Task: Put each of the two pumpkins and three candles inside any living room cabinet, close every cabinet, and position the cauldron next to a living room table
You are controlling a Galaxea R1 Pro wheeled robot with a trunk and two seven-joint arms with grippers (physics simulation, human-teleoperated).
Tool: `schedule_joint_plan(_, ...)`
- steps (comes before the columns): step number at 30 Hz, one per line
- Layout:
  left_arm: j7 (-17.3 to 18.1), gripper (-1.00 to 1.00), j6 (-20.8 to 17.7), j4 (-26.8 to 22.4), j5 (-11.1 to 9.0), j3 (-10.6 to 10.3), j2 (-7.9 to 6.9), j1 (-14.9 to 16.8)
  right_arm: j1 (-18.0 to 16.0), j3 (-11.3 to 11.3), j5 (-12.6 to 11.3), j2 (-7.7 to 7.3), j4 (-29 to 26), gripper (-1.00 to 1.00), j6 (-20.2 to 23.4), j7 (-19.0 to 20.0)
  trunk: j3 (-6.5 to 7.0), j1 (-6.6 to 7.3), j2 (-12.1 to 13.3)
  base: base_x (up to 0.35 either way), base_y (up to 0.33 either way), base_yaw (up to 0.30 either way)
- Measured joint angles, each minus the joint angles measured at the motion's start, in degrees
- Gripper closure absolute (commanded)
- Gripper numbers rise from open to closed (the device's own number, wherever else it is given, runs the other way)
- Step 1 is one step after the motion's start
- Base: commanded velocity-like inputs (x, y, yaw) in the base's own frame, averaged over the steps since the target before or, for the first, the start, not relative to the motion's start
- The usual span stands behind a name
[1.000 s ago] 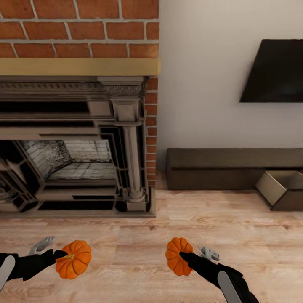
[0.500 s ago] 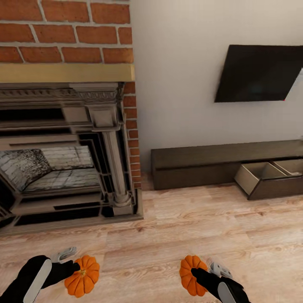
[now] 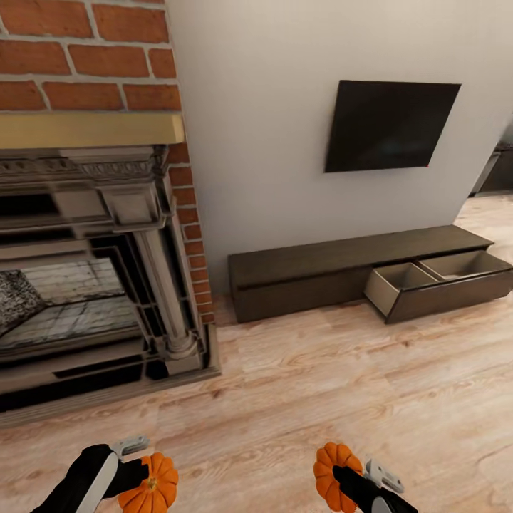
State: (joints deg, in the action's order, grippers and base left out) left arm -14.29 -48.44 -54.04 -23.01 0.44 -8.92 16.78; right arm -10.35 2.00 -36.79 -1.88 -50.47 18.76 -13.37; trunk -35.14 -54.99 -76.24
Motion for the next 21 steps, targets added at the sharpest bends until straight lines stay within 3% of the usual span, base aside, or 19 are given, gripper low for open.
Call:
schedule_joint_plan(11, 0.2, 1.0, 1.0, -0.3, 0.9, -0.2, 0.93, 0.0, -0.1, -0.1, -0.6, -0.01, 6.0, 1.0, -0.2, 0.5, -0.16, 0.0, 0.0, 0.0, 0.0, -0.276)
schedule_joint_plan(16, 0.2, 1.0, 1.0, -0.4, 1.0, -0.3, 1.02, 0.0, -0.1, -0.1, -0.1, -0.63, 6.2, 1.0, -0.4, 5.5, -0.47, 0.0, 0.0, 0.0, 0.0, -0.2)
schedule_joint_plan(18, 0.2, 1.0, 1.0, -0.4, 0.9, -1.3, 1.05, 0.0, -0.1, -0.1, 0.2, -1.32, 6.2, 1.0, -1.0, 7.4, -0.62, 0.0, 0.0, 0.007, 0.0, -0.18)
schedule_joint_plan(21, 0.1, 1.0, 1.1, -0.3, 0.7, -4.8, 1.02, 0.0, -0.1, -0.1, 0.1, -2.46, 6.6, 1.0, -3.3, 8.4, -0.85, 0.0, 0.0, 0.062, 0.0, -0.179)
